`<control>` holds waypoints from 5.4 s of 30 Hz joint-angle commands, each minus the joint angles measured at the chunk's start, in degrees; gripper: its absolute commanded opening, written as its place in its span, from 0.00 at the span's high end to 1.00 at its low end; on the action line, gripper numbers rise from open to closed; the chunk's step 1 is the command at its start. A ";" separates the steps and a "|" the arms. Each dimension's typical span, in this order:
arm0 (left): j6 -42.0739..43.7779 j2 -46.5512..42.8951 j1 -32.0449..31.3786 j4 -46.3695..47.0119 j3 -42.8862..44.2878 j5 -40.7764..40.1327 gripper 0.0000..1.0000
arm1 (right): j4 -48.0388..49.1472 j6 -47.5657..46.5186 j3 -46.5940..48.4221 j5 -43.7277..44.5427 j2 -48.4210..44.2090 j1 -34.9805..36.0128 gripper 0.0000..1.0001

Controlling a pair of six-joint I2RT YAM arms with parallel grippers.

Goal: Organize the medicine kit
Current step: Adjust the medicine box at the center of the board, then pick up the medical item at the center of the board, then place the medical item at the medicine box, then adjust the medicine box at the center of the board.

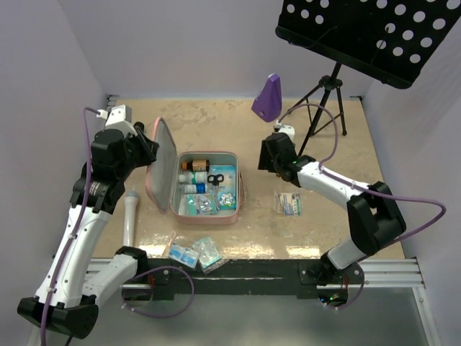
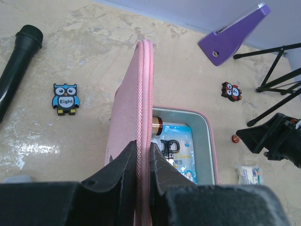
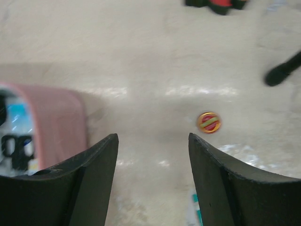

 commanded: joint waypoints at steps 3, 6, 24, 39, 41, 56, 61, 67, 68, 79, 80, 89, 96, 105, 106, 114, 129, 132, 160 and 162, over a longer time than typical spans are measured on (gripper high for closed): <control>-1.96 -2.22 0.25 3.83 -3.56 0.86 1.00 | 2.88 1.57 -1.18 1.08 4.36 -5.32 0.36; -1.60 -2.39 0.25 4.09 -4.35 0.51 1.00 | 3.14 2.10 -0.92 1.43 6.65 -5.85 0.36; -0.46 -2.75 0.25 6.47 -6.20 1.47 1.00 | 2.52 2.28 -1.09 3.72 11.93 -7.69 0.36; -0.11 -2.04 0.25 6.91 -6.81 1.39 1.00 | 2.44 0.96 -0.92 0.30 12.90 -9.02 0.49; -0.02 -1.96 0.34 7.00 -6.90 1.21 1.00 | 2.53 0.87 -1.53 -0.06 12.20 -9.01 0.49; -0.11 -1.52 0.34 7.70 -7.52 1.82 1.00 | 1.74 0.52 -2.32 -1.82 11.32 -9.01 0.75; -0.37 -1.25 0.17 7.70 -7.52 1.82 1.00 | 1.21 0.52 -2.59 -1.55 9.21 -9.01 0.85; -0.64 -1.51 0.25 7.61 -7.60 3.23 1.00 | -0.72 0.43 -1.80 -2.69 4.29 -8.49 0.90; -0.64 -1.60 0.25 7.70 -7.52 3.23 1.00 | -1.33 0.52 -1.53 -2.70 2.72 -8.05 0.91; -0.81 -1.87 0.25 7.52 -8.04 2.97 1.00 | -8.90 4.91 11.99 0.20 -1.08 9.69 0.92; -0.81 -1.87 0.25 7.44 -8.04 2.88 1.00 | -9.16 5.17 13.48 0.55 -0.47 11.53 0.92; -0.73 -2.13 0.25 7.09 -8.48 2.79 1.00 | -9.25 4.56 23.95 -0.32 10.16 17.26 0.93; -0.29 -3.10 0.34 5.77 -7.96 2.35 1.00 | -10.83 2.45 31.07 0.38 17.98 16.56 0.90; -0.28 -3.89 0.25 5.15 -8.48 2.35 1.00 | -11.01 2.36 34.15 0.12 20.02 16.56 0.53; -0.37 -3.98 0.34 5.15 -8.66 2.35 1.00 | -11.10 2.45 33.98 0.12 19.75 16.65 0.52; -0.73 -3.54 0.25 5.85 -8.75 3.40 1.00 | -11.10 1.57 26.00 1.96 13.09 16.65 0.51; -3.53 -2.83 0.25 10.60 -7.96 11.31 1.00 | -5.66 3.77 4.19 7.59 3.05 16.65 0.44; -4.50 -2.75 0.25 12.18 -7.78 14.12 1.00 | -3.98 3.33 3.83 7.68 3.57 16.13 0.44; -6.36 0.94 -1.67 15.53 -4.80 11.42 1.00 | -1.34 6.58 23.94 -12.80 0.32 14.19 0.27; -5.04 1.91 -2.99 13.95 -3.39 8.78 1.00 | -1.08 7.98 26.23 -14.29 2.16 14.54 0.27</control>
